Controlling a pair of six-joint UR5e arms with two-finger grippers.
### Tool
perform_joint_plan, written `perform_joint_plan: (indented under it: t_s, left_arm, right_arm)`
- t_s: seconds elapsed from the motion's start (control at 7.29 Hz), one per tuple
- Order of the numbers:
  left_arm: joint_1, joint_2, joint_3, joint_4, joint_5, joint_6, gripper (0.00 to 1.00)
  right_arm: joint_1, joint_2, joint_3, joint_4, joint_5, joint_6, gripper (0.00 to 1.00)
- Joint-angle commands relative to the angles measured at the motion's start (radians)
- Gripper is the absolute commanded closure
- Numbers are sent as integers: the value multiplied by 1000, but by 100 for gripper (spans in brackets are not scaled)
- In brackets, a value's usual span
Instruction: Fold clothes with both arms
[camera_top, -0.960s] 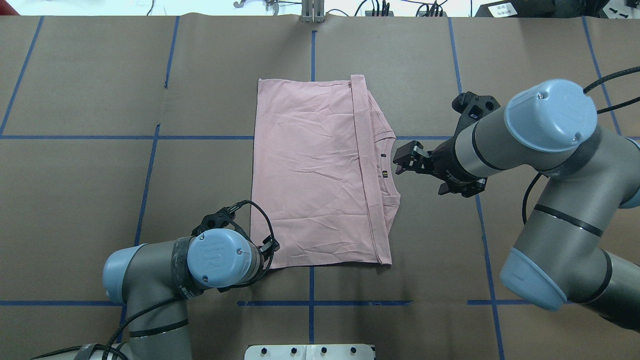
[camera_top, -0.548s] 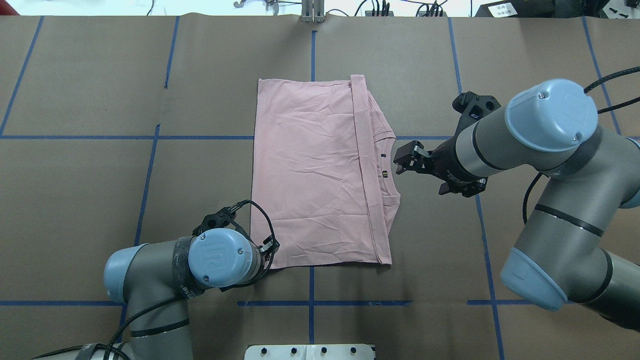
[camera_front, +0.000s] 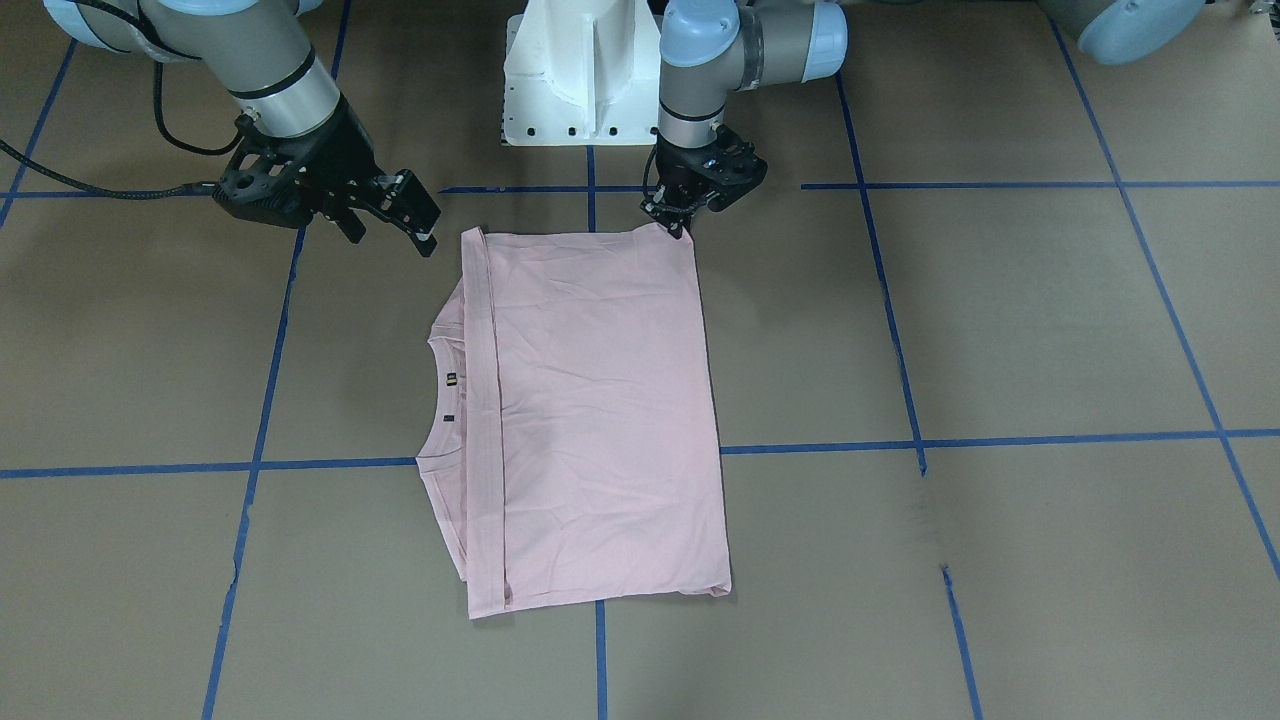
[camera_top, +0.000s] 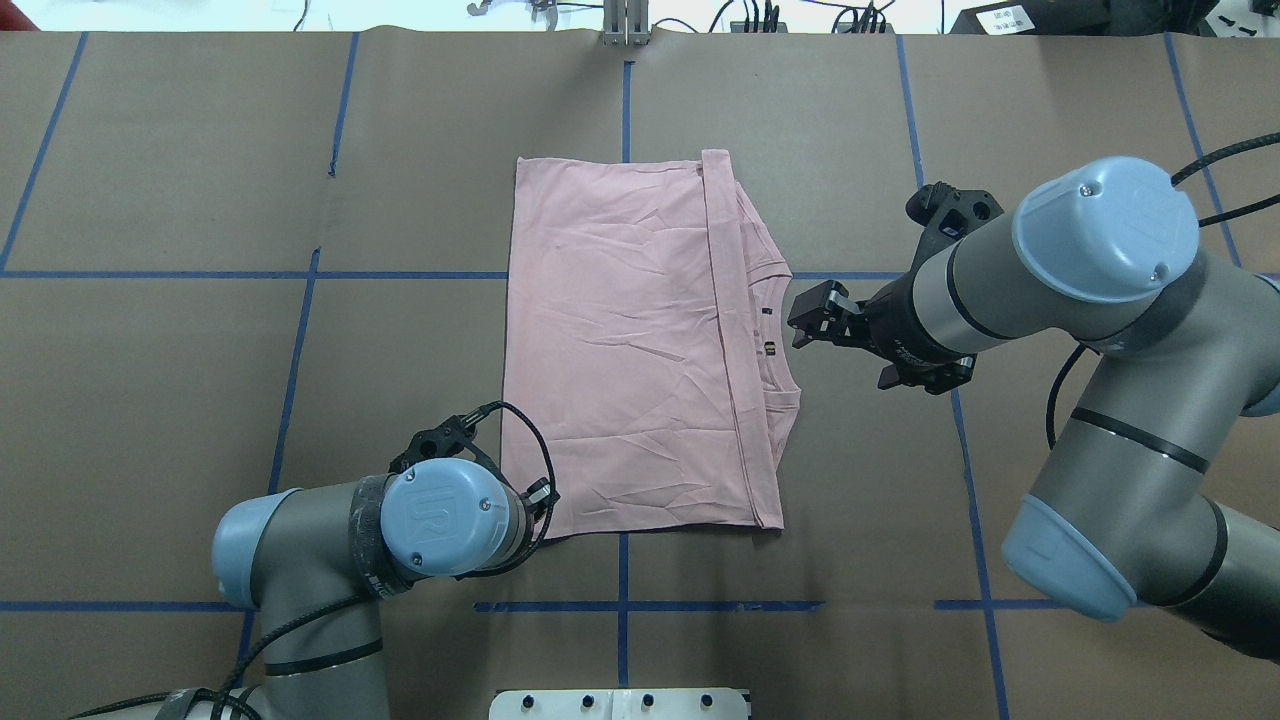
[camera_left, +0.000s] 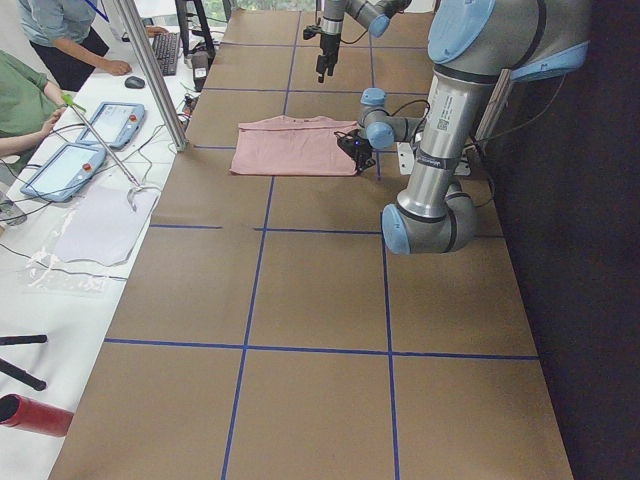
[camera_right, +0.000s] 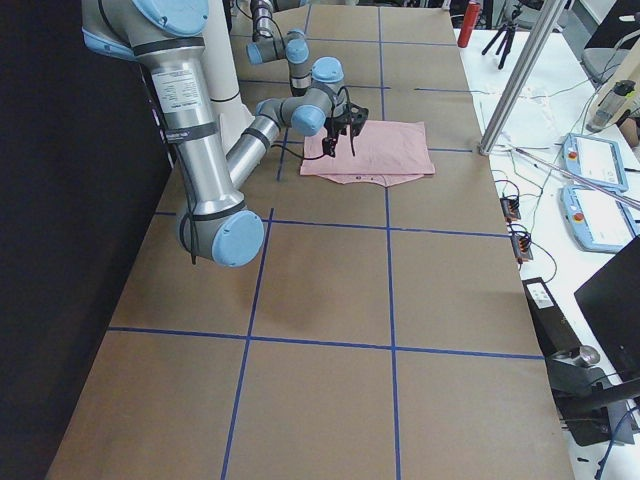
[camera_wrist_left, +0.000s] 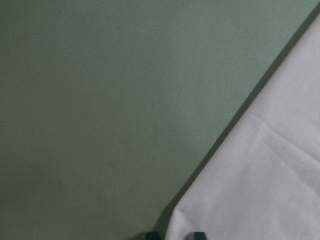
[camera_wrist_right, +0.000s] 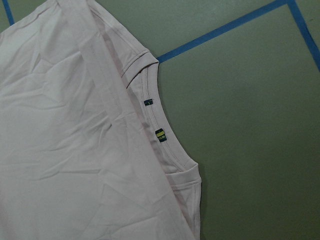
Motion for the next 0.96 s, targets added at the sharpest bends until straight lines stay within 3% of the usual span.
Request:
perform_joint_plan:
  t_s: [0.0,0.27,0.55,0.82]
  left_arm:
    - [-5,2,-33,2,-6,62,100]
    - [-19,13,-85,3,-6,139,100]
    - [-22,11,-85,2,-8,155,100]
    - [-23,11,-87,2,-9,155,100]
  right_arm:
    - [-1,0,-3,0,-1,0,0]
    - [-41,3,-30,-5,-17,53,0]
    - [-156,21,-67,0,-116,220,0]
    - [-231,93,-180,-1,-182,307,0]
